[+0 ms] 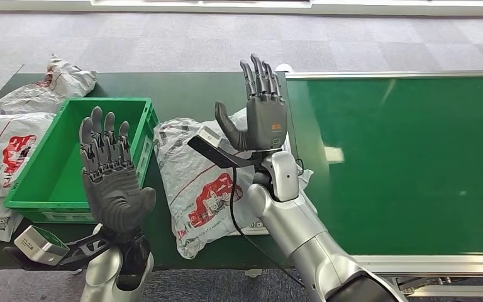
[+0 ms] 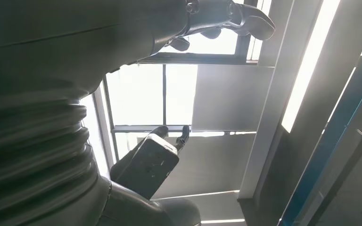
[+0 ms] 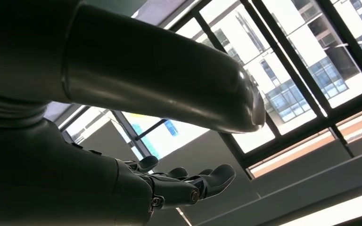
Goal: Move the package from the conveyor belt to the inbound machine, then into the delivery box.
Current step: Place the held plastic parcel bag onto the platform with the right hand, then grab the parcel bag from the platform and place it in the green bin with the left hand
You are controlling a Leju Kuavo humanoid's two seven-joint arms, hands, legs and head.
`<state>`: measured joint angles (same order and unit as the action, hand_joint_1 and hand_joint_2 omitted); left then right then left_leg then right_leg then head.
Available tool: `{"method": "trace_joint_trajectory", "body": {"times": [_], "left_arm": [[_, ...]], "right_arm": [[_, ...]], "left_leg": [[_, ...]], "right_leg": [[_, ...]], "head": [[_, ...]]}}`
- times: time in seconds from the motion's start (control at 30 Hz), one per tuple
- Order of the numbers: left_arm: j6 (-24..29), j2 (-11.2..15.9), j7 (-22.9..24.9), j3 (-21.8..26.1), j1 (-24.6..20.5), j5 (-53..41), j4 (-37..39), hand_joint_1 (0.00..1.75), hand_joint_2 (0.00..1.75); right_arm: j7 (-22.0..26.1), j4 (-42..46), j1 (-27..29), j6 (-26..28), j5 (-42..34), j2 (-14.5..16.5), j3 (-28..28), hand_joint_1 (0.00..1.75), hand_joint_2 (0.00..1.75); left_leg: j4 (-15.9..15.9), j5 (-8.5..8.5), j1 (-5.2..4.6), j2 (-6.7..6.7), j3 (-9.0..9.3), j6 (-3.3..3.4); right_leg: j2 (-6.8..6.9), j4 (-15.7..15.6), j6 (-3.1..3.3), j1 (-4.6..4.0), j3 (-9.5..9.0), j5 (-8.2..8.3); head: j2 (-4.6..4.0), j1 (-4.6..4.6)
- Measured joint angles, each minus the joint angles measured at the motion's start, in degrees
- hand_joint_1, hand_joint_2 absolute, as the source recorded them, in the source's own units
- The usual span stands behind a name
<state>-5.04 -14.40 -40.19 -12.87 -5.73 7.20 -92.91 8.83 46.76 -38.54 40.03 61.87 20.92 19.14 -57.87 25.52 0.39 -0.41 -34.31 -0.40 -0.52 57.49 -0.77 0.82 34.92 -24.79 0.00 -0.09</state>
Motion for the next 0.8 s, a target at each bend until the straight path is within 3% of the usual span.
{"method": "trace_joint_trajectory", "body": {"times": [0.13, 0.3, 0.37, 0.53, 0.7, 0.8], "left_arm": [[0.16, 0.00, 0.20, 0.00, 0.00, -0.49, 0.02, 0.00, 1.75], [8.33, 0.31, 3.90, 0.00, -1.09, -11.65, 2.26, 0.00, 1.75], [11.80, 0.61, 5.28, 0.01, -1.95, -16.41, 4.24, 0.00, 1.75], [15.67, 1.17, 7.74, 0.02, -4.43, -22.50, 8.95, 0.00, 1.75], [23.13, 2.07, 15.10, 0.02, -10.35, -38.38, 19.68, 0.00, 1.75], [24.35, 2.40, 19.45, -0.04, -14.46, -47.92, 27.02, 0.00, 1.75]], "right_arm": [[3.91, 6.89, 3.01, 0.07, -2.28, 0.01, -2.38, 0.00, 0.00], [21.91, 28.36, 10.36, 0.28, -17.80, 0.01, -8.99, 0.00, 0.00], [26.89, 36.45, 12.58, 0.33, -22.80, 0.01, -11.72, 0.00, 0.00], [30.42, 50.98, 16.63, 0.21, -27.30, 0.00, -15.01, 0.00, 0.00], [31.24, 66.63, 19.97, 0.14, -29.14, -0.02, -15.46, 0.00, 0.00], [31.27, 72.07, 20.64, 0.08, -28.97, -0.10, -14.69, 0.00, 0.00]], "left_leg": [[-0.01, 0.00, 0.00, -0.04, -0.01, 0.00], [-0.04, 0.02, -0.01, -0.23, -0.13, 0.02], [-0.04, 0.05, -0.02, -0.24, -0.14, 0.02], [-0.05, 0.07, -0.04, -0.14, -0.07, 0.04], [-0.05, 0.03, -0.04, -0.18, -0.08, 0.00], [-0.05, 0.01, -0.04, -0.13, -0.06, 0.00]], "right_leg": [[0.01, -0.01, 0.00, 0.01, 0.03, 0.00], [0.16, -0.03, -0.04, 0.04, 0.07, -0.03], [0.18, -0.04, -0.07, 0.05, 0.06, -0.05], [0.14, -0.06, -0.08, 0.05, 0.07, -0.03], [0.17, -0.03, -0.06, 0.02, 0.03, -0.02], [0.12, -0.03, -0.05, 0.03, 0.03, 0.02]], "head": [[0.00, 0.00], [0.00, 0.01], [0.00, 0.02], [0.00, 0.01], [0.00, 0.01], [0.00, 0.02]]}}
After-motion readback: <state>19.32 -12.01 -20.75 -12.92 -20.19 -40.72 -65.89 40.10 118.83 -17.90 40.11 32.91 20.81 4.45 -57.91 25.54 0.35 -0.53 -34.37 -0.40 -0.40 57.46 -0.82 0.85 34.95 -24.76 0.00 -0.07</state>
